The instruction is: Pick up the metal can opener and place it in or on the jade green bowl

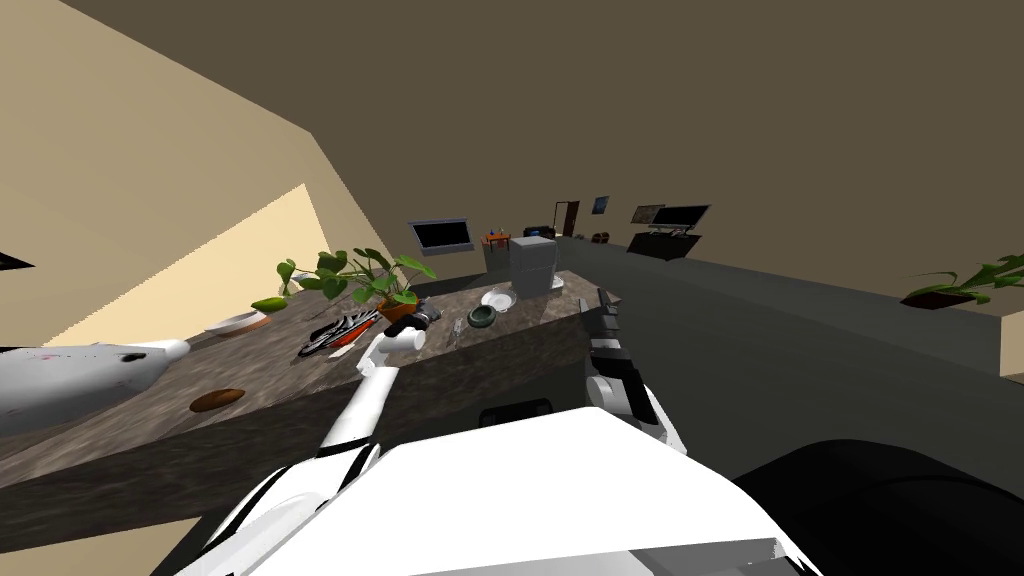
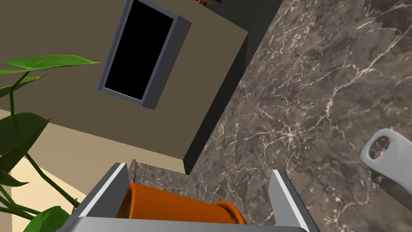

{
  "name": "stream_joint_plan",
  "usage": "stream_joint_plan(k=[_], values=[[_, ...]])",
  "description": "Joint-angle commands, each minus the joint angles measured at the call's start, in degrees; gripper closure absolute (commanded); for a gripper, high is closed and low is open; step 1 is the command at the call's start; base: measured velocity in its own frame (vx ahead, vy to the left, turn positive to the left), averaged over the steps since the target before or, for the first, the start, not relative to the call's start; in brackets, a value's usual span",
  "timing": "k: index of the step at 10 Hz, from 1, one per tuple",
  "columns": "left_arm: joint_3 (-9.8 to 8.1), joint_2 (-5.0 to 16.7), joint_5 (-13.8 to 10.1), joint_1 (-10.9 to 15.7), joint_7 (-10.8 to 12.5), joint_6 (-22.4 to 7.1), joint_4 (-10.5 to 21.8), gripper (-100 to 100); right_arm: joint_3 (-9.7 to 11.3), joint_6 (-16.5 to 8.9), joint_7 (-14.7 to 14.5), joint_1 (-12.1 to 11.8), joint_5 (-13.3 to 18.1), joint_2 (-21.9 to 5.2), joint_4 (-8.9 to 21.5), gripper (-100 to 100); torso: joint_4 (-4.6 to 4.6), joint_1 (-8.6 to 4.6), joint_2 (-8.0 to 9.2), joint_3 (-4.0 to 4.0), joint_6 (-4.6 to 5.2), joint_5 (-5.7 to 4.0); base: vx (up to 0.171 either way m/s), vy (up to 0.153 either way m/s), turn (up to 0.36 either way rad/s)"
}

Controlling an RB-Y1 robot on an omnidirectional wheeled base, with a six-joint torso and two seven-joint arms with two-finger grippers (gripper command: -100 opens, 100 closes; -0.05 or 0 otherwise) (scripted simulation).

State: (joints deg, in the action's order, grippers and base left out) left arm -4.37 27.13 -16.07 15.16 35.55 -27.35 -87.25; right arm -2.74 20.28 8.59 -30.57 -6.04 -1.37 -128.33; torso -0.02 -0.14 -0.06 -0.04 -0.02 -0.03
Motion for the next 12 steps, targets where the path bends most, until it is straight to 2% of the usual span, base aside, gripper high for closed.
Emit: stream_joint_plan(k=[1,2,3,4,5,6,7,8,9,10,11,12], values=[[0.23,1.01,-1.08,2.86,2.86,-2.86,2.86,-100,0.00,0.00,0.00,0.00,0.00,0.00,0.00,0,0.00,0.00,0.00,0.00,0.00,0.00,0.027,-0.044,-0.084],[0.23,1.01,-1.08,3.00,3.58,-4.47,4.94,-100,0.00,0.00,0.00,0.00,0.00,0.00,0.00,0,0.00,-0.04,-0.05,-0.03,0.03,-0.01,0.027,-0.043,-0.048],[0.23,1.01,-1.08,3.00,3.58,-5.09,5.16,-100,0.00,0.00,0.00,0.00,0.00,0.00,0.00,0,-0.01,-0.04,-0.05,-0.03,0.00,-0.01,0.009,-0.023,0.007],[0.36,1.77,-1.93,5.91,6.28,-7.33,7.72,-100,0.00,0.00,0.00,0.00,0.00,0.00,0.00,0,0.00,0.03,0.00,0.00,-0.01,0.01,0.014,-0.035,-0.086],[0.36,1.77,-1.93,5.96,6.63,-8.83,9.01,-100,0.00,0.00,0.00,0.00,0.00,0.00,0.00,0,0.00,-0.02,-0.01,0.00,0.03,-0.01,0.017,-0.032,-0.052],[0.49,2.47,-2.77,8.81,8.97,-10.73,10.95,-100,0.00,0.00,0.00,0.00,0.00,0.00,0.00,0,0.00,0.00,-0.01,-0.01,0.00,0.00,0.031,-0.046,-0.080],[0.49,2.47,-2.77,8.99,9.67,-12.37,12.61,-100,0.00,0.00,0.00,0.00,0.00,0.00,0.00,0,0.00,-0.05,-0.05,-0.03,0.02,-0.02,0.026,-0.038,-0.029],[0.49,2.47,-2.77,8.99,9.67,-13.49,12.84,-100,0.00,0.00,0.00,0.00,0.00,0.00,0.00,0,-0.01,-0.02,-0.04,-0.03,-0.01,-0.01,0.010,-0.017,0.015],[0.63,3.12,-3.59,11.70,12.32,-15.39,15.27,-100,0.00,0.00,0.00,0.00,0.00,0.00,0.00,0,0.00,0.05,0.01,0.00,-0.02,0.01,0.022,-0.033,-0.072],[0.63,3.12,-3.59,12.06,12.67,-16.91,16.67,-100,0.00,0.00,0.00,0.00,0.00,0.00,0.00,0,0.00,-0.01,-0.02,-0.01,0.02,0.00,0.024,-0.031,-0.051],[0.63,3.12,-3.59,12.06,12.67,-17.58,16.67,-100,0.00,0.00,0.00,0.00,0.00,0.00,0.00,0,-0.01,0.00,-0.02,-0.02,-0.01,0.00,0.011,-0.012,0.004],[0.79,3.74,-4.39,14.70,15.34,-19.82,19.14,-100,0.00,0.00,0.00,0.00,0.00,0.00,0.00,0,0.00,0.07,0.02,0.01,-0.03,0.01,0.019,-0.022,-0.067]])
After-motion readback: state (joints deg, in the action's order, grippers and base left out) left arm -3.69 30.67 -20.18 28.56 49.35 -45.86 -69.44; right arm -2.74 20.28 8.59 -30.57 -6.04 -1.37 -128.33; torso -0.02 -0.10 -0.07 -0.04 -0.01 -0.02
